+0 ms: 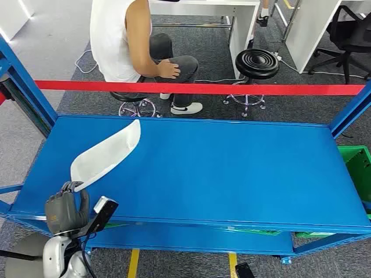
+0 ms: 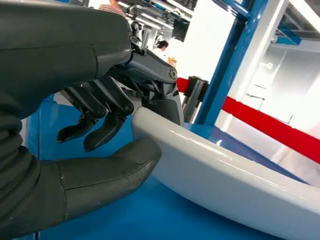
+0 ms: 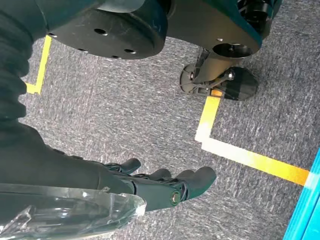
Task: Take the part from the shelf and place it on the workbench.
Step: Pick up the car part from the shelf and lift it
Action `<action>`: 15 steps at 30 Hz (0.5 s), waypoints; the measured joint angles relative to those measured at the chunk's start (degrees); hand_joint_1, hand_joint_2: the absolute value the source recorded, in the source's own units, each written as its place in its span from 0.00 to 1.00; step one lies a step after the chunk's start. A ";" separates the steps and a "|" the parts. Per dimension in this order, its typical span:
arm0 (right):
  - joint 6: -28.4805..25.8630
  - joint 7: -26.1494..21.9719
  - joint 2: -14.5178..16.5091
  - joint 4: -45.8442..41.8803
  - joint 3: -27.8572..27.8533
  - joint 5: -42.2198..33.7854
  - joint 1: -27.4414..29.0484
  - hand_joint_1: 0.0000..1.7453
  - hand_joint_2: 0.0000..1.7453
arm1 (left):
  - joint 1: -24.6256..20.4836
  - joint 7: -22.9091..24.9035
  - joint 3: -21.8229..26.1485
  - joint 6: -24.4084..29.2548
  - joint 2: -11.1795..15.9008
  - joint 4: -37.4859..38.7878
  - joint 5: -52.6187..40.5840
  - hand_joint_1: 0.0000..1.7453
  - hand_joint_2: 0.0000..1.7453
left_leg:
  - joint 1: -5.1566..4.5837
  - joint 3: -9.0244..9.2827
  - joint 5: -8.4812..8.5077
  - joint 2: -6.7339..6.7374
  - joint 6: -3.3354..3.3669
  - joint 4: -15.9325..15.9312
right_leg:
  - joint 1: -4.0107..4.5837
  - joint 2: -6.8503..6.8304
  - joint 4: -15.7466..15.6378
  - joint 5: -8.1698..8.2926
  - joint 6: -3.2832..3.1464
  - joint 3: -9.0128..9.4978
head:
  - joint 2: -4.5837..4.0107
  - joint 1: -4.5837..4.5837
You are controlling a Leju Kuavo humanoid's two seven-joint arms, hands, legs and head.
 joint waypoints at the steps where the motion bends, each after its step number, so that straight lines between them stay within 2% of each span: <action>1: 0.01 0.00 0.00 0.00 0.00 -0.06 0.00 0.00 1.00 | 0.07 -0.06 0.01 -0.01 -0.01 -0.16 -0.24 1.00 1.00 | 0.00 0.00 0.00 0.00 0.00 0.00 | 0.00 0.00 0.00 0.00 0.00 0.00 | 0.00 0.00; 15: 0.21 -0.09 -0.13 0.00 0.74 -0.71 -0.04 0.00 1.00 | 0.63 0.42 -0.20 -0.01 0.02 -1.91 -2.18 1.00 1.00 | 0.00 0.00 0.00 0.00 0.00 0.00 | 0.00 0.00 0.00 0.00 0.00 0.00 | 0.00 -0.01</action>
